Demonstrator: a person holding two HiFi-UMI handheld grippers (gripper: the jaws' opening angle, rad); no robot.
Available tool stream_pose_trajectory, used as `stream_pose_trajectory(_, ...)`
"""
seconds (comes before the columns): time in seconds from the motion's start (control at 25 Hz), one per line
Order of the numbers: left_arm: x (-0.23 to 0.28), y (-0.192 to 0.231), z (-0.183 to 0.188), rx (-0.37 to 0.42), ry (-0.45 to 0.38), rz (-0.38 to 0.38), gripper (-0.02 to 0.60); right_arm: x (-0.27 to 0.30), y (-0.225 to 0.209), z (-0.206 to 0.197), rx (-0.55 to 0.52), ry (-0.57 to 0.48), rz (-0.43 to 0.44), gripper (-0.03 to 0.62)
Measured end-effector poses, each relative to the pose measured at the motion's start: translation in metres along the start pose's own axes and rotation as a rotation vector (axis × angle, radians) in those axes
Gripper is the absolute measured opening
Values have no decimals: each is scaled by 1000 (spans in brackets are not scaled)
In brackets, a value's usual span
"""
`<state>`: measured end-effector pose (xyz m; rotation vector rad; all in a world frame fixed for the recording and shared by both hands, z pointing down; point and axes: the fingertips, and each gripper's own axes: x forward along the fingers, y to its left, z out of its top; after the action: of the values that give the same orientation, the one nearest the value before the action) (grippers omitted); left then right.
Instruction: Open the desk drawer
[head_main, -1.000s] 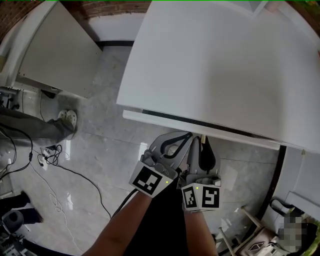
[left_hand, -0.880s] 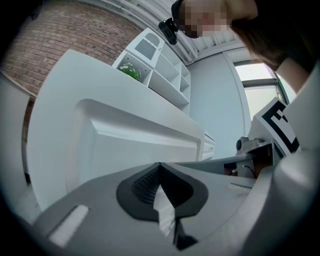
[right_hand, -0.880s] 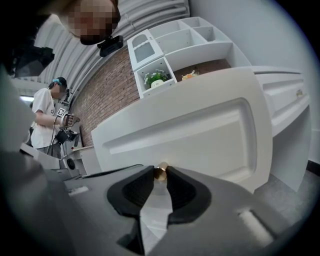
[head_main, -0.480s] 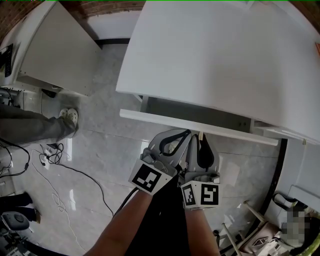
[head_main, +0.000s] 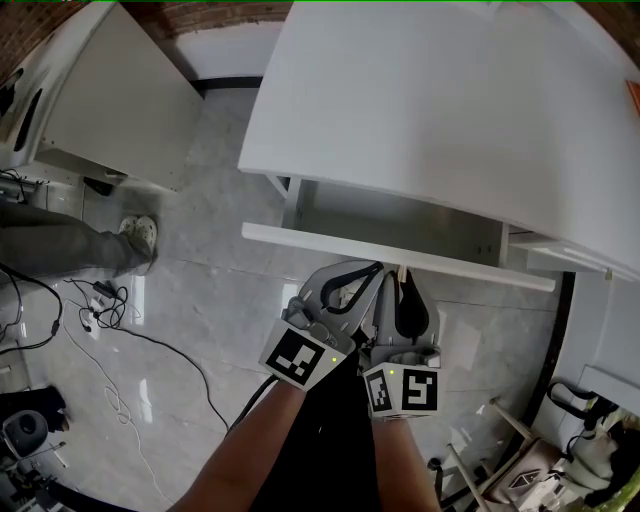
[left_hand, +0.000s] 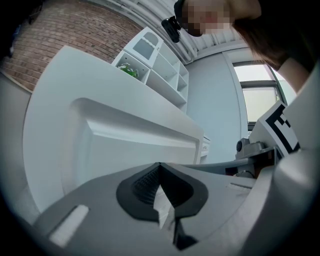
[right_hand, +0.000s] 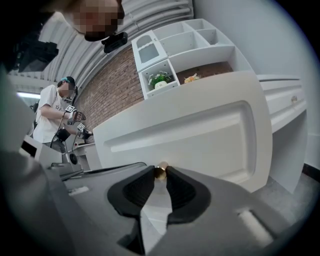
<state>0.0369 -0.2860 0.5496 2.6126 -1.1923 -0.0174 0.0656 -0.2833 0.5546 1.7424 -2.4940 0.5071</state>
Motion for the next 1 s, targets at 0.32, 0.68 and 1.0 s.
stream_pose_trajectory(0.32,-12,-12,-4,-5,14,-10,-2,-16,5,-5,-12,4,4,72)
stream_pose_trajectory(0.68,-27,-28,-15,-7,36,7,-3,-38,12,-14,-49,23,24,72)
stream_pose_trajectory(1.0,-39,-43,-26,-1,70,17,-6,-59,16,-18,-55,23,40,72)
